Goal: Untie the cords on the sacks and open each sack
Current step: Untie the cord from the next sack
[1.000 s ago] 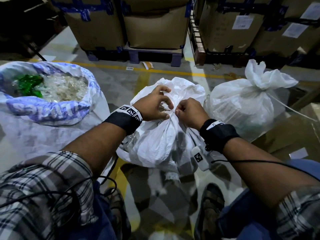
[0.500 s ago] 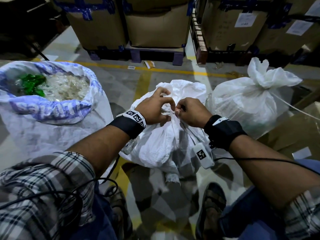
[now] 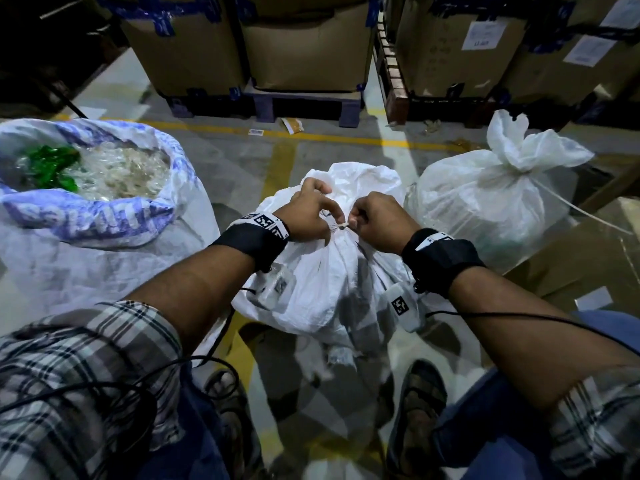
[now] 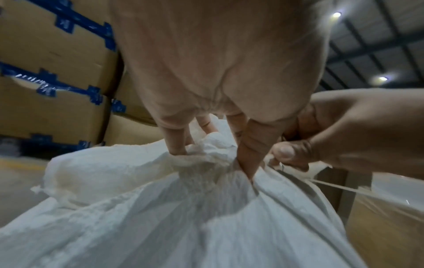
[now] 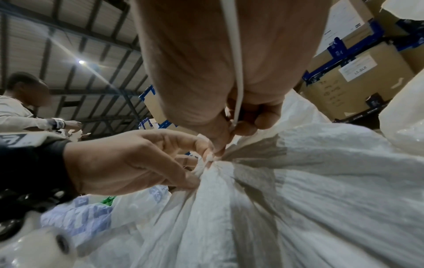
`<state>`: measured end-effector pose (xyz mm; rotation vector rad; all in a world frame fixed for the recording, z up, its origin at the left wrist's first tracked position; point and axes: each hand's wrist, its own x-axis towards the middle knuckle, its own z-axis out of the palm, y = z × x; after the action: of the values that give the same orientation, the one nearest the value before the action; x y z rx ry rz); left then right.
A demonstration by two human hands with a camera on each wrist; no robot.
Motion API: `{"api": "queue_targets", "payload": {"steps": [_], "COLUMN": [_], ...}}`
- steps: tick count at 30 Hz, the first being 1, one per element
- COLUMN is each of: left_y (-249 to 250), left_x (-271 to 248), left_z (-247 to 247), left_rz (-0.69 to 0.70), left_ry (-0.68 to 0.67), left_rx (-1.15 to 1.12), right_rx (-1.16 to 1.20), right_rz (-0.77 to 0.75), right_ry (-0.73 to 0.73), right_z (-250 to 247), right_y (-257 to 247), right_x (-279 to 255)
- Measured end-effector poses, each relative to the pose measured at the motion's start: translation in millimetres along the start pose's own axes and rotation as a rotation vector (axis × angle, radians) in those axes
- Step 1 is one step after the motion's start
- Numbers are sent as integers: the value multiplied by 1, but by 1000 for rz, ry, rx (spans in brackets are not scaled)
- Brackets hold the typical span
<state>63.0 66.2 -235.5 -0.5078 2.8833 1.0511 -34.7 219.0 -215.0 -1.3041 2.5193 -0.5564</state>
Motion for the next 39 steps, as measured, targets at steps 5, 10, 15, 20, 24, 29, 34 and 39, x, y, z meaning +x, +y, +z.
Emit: {"api": "queue_targets", "payload": {"steps": [5, 10, 15, 20, 24, 29, 34, 39], "left_y": [-2, -6, -5, -3, -1, -1, -3, -3], "left_x": [1, 2, 1, 1, 0, -3, -11, -15], "left_z": [-1, 2, 2, 4, 6, 5, 5, 5], "left_rz": [-63, -86, -39, -32, -23, 32, 26, 115], "left_ry": [3, 50, 45, 88, 96, 20, -2, 206], "left_rx": [-136, -127, -64, -45, -29, -20, -8, 21], "right_rx": [29, 67, 103, 112, 127, 172, 349, 666], "right_rz": [-53, -48, -15, -8, 12, 155, 232, 187], "right_ry": [-18, -47, -99, -126, -155, -156, -149, -188], "right_z": [2, 1, 0, -1, -3, -9, -11, -7], "right_y": [-2, -1, 2, 2, 0, 6, 7, 11], "right_x": [-2, 0, -1, -1, -1, 4, 6, 3]}}
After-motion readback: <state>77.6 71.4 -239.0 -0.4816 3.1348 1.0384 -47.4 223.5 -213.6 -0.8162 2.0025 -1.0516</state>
